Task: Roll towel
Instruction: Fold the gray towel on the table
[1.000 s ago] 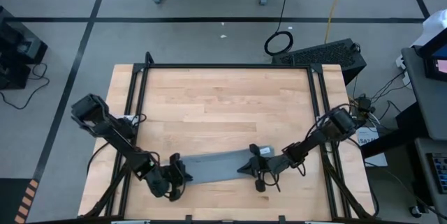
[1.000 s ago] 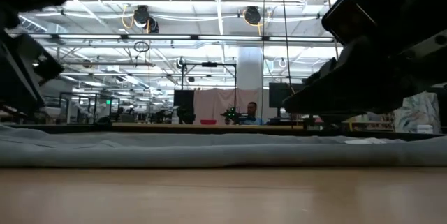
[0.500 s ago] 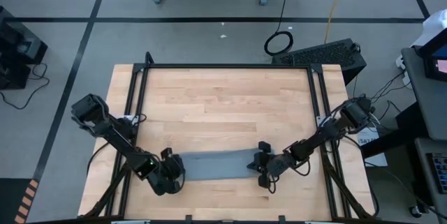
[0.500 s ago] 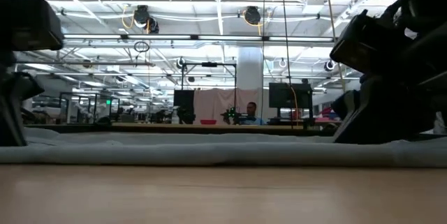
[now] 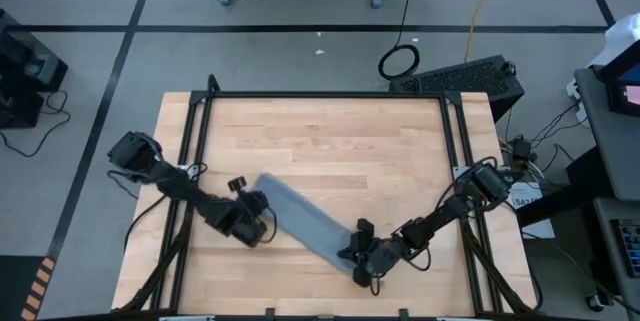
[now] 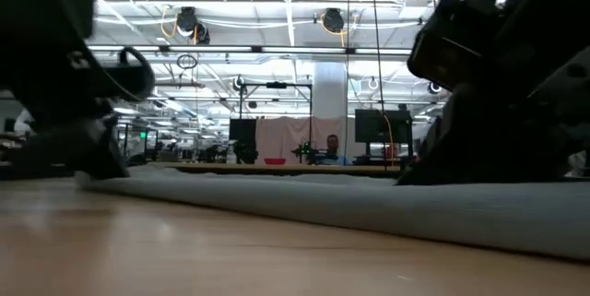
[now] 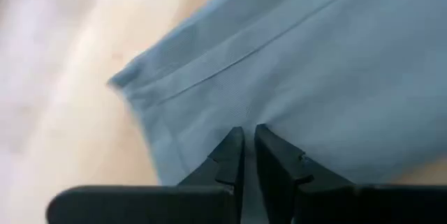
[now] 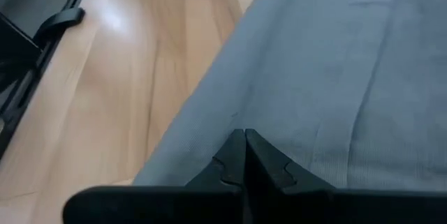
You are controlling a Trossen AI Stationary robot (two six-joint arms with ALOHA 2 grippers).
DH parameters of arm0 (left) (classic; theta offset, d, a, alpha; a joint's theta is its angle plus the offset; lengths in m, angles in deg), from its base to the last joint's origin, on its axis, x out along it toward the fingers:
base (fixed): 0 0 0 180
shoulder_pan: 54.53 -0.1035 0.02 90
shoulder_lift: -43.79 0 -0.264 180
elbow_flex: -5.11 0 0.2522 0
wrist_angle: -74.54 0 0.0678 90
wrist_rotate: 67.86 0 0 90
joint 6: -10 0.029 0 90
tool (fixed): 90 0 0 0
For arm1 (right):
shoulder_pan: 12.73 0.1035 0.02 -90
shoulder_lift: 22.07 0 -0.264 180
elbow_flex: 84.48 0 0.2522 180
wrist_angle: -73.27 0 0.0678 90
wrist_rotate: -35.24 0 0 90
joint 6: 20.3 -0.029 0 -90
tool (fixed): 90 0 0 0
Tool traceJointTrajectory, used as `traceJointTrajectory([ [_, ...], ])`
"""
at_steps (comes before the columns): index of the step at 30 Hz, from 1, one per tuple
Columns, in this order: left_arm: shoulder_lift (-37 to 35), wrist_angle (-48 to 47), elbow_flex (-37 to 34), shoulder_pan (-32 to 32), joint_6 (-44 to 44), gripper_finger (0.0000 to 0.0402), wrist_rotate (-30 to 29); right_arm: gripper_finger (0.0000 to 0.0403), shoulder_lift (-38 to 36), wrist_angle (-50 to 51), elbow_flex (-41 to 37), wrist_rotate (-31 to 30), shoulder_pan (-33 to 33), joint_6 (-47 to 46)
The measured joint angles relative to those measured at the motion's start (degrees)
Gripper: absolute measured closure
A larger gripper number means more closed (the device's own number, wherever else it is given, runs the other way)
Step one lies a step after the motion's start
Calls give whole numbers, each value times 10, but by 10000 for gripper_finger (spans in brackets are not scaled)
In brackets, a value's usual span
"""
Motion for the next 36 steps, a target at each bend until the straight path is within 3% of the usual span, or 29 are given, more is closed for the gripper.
traceJointTrajectory([
  [6, -1, 4, 3, -90, 127, 360, -57, 403, 2, 26, 32, -11, -1, 15],
  [10, -20, -47, 39, -114, 166, 360, -48, 403, -5, 27, 38, -11, -7, 31],
  [15, -87, -93, 88, -86, 152, 360, -8, 403, -59, 71, 40, -14, -20, 71],
  [21, -146, 21, 69, -10, 113, 360, 119, 403, -148, 234, 40, 13, -22, 81],
  [28, -108, 62, 26, 12, 49, 360, 117, 403, -138, 301, 40, 38, -7, 46],
  [36, -80, 64, -8, -58, 79, 360, 101, 403, -67, 270, 44, 44, 5, -35],
])
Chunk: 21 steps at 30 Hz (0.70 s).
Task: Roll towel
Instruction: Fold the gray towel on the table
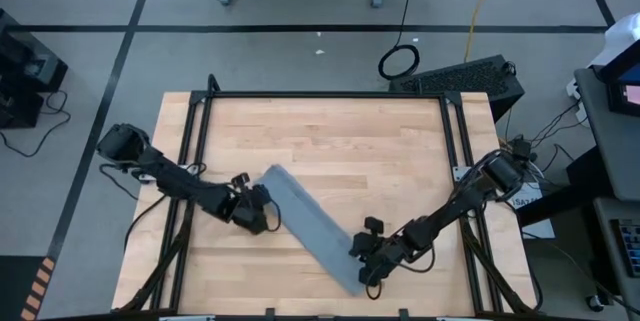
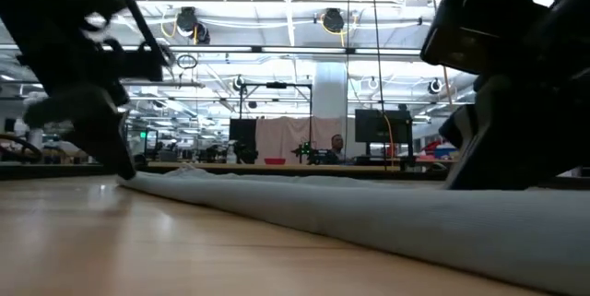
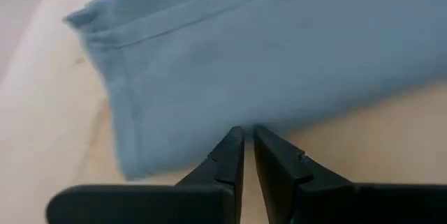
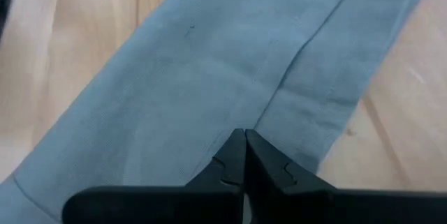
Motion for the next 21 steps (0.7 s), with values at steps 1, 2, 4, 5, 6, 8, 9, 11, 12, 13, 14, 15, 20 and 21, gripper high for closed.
traceJointTrajectory([
  [1, 1, -1, -5, -11, 10, 360, -6, 403, 6, -7, 0, -1, 1, -7],
  [2, 1, -2, -9, -23, 18, 360, -16, 403, 9, -12, -1, -1, 2, -13],
  [4, 1, 3, -13, -50, 37, 360, -29, 403, 11, -20, -1, -2, 3, -27],
  [5, 1, 5, -15, -63, 43, 360, -35, 403, 11, -24, -1, -3, 4, -35],
  [6, 0, 5, -18, -77, 54, 360, -38, 403, 11, -27, -2, -8, 5, -45],
  [8, 1, 19, -26, -103, 79, 360, -41, 403, 12, -36, -2, -21, 8, -62],
  [9, 1, 35, -30, -117, 94, 360, -41, 403, 13, -44, -2, -25, 8, -65],
  [11, 1, 73, -40, -143, 126, 360, -43, 403, 13, -48, -3, -28, 7, -77],
  [12, 1, 92, -44, -156, 141, 360, -43, 403, 13, -49, -3, -34, 7, -88],
  [13, 1, 109, -47, -169, 157, 360, -43, 403, 14, -49, -3, -42, 8, -97],
  [14, 1, 125, -48, -179, 174, 360, -43, 403, 14, -50, -3, -47, 8, -105],
  [15, 2, 138, -48, -190, 187, 360, -43, 403, 14, -50, -3, -49, 8, -108],
  [20, 3, 176, -46, -239, 260, 360, -43, 403, 3, -46, -5, -61, 6, -97],
  [21, 3, 176, -43, -246, 270, 360, -43, 403, -3, -43, -6, -61, 4, -88],
])
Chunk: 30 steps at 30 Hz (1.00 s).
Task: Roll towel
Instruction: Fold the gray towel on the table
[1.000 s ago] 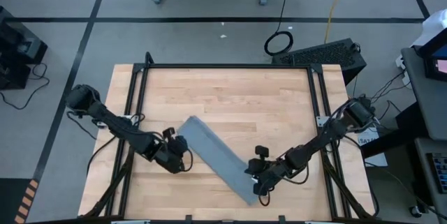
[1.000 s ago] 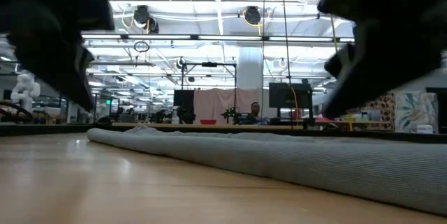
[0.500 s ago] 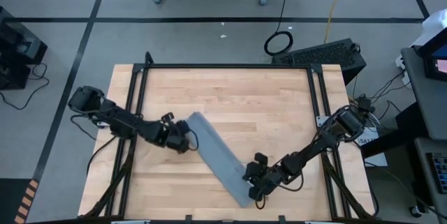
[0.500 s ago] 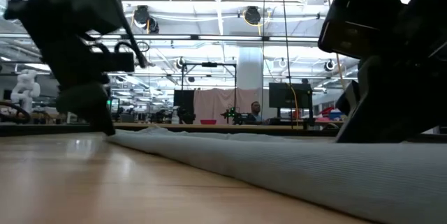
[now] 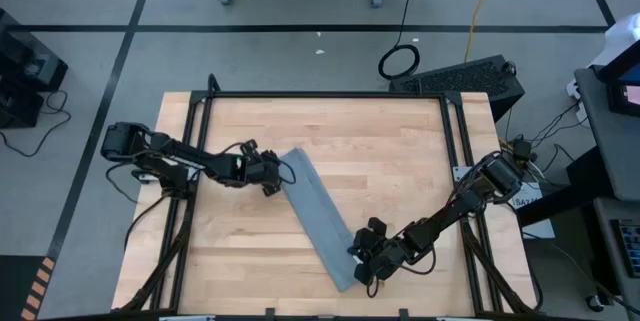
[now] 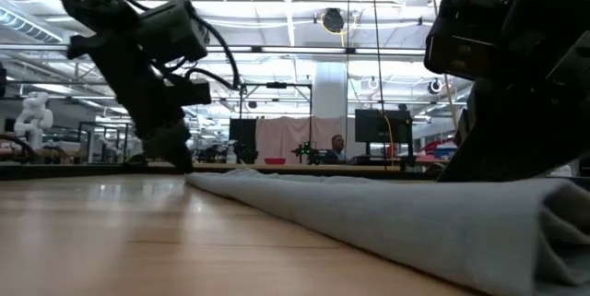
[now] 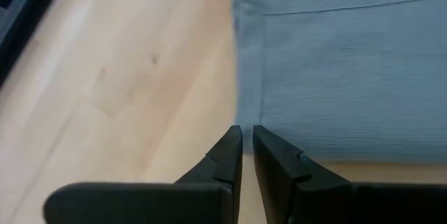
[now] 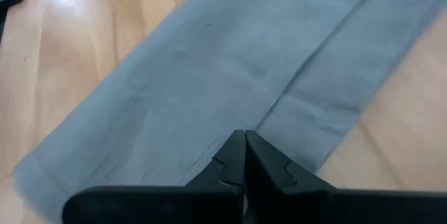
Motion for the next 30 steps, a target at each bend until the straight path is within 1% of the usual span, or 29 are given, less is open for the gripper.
traceJointTrajectory([
  [3, -9, -14, 15, -13, 13, 360, 17, 403, -30, 1, 0, 2, -5, 46],
  [7, -41, -44, 36, 0, -13, 360, 44, 403, -72, 16, 1, 6, -5, 128],
  [11, -76, -46, 41, 39, -56, 360, 78, 403, -101, 37, 2, 30, -1, 209],
  [15, -73, -33, 41, 95, -126, 360, 131, 403, -95, 56, 2, 46, 8, 242],
  [17, -52, -18, 41, 124, -157, 360, 146, 403, -85, 58, 2, 45, 8, 242],
  [19, -26, -19, 41, 149, -178, 360, 147, 403, -73, 65, 2, 45, 10, 235],
  [22, 17, -3, 41, 168, -186, 360, 127, 403, -51, 71, 2, 41, 10, 202],
  [27, 72, 40, 41, 158, -171, 360, 67, 403, -13, 59, 3, 38, 6, 134],
  [30, 86, 77, 41, 136, -135, 360, 59, 403, -5, 55, 4, 37, 7, 96],
])
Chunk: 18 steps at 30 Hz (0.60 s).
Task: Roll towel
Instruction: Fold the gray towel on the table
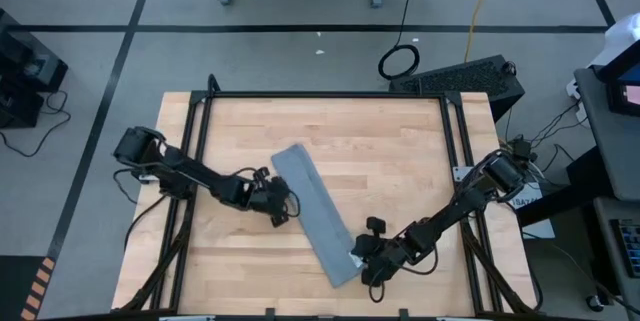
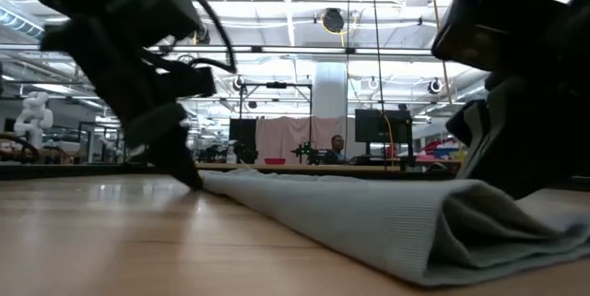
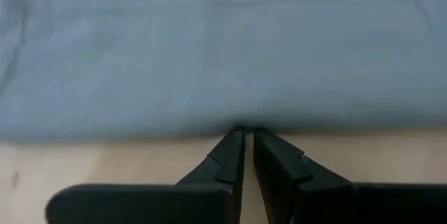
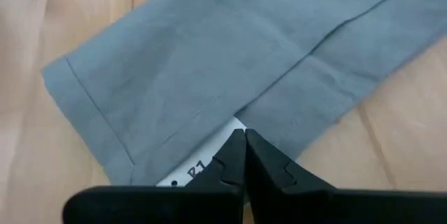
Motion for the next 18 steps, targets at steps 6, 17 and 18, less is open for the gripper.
traceJointTrajectory([
  [6, 4, 56, 0, -72, 85, 360, -24, 403, 3, -42, -1, 21, 0, -44],
  [17, 2, 136, 0, -197, 201, 360, 87, 403, 4, -61, -2, 19, -25, -112],
  [18, -2, 130, 0, -199, 202, 360, 94, 403, 3, -60, -2, 25, -28, -112],
])
